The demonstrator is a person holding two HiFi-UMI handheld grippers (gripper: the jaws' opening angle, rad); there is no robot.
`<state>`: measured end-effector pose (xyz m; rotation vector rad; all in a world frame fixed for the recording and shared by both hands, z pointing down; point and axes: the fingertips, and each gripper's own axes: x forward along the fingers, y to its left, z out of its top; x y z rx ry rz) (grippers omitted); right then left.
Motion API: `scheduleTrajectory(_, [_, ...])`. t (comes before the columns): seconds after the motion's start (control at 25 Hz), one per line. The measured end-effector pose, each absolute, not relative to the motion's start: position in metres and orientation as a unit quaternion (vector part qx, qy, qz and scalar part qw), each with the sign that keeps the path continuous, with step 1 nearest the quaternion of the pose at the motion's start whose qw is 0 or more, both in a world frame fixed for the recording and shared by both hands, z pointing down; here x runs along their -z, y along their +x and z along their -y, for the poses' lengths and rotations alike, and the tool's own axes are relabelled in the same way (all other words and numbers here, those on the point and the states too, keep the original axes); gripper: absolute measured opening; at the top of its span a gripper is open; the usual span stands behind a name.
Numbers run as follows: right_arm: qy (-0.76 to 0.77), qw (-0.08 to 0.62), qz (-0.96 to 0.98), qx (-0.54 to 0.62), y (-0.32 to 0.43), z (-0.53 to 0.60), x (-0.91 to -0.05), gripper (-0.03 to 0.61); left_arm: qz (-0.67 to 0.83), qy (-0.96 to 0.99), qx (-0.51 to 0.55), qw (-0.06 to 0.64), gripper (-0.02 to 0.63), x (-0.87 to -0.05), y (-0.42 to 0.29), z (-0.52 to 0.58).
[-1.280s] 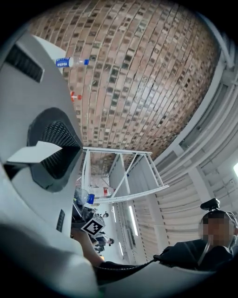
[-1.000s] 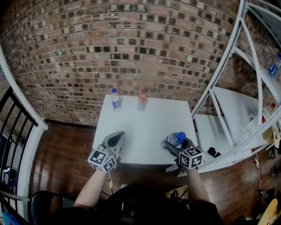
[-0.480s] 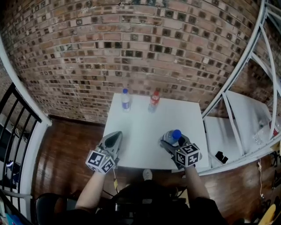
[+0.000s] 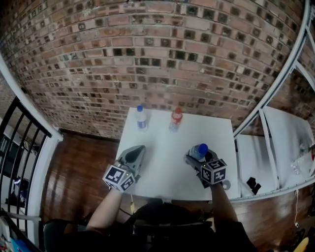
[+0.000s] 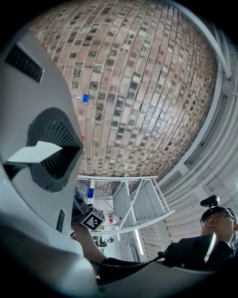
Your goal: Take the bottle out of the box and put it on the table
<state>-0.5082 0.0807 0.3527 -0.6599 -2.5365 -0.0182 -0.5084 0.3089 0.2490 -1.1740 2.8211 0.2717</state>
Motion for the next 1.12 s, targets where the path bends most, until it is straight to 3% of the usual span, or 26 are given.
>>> scheduleTrajectory(0.68, [-0.195,0.285,0.938,-0.002,-0.618,-0.015,-0.416,0.376,-0.908,-0.413,-0.052,-0.043,-0.003,-0.298,-0.595,-0.215])
scheduleTrajectory(1.12, [-0.199,0.303,0.932,0.007,-0.643,0.011,-0.449,0.376,-0.909,-0.406,-0.04,-0.088,-0.003,-0.328,-0.616,-0.19])
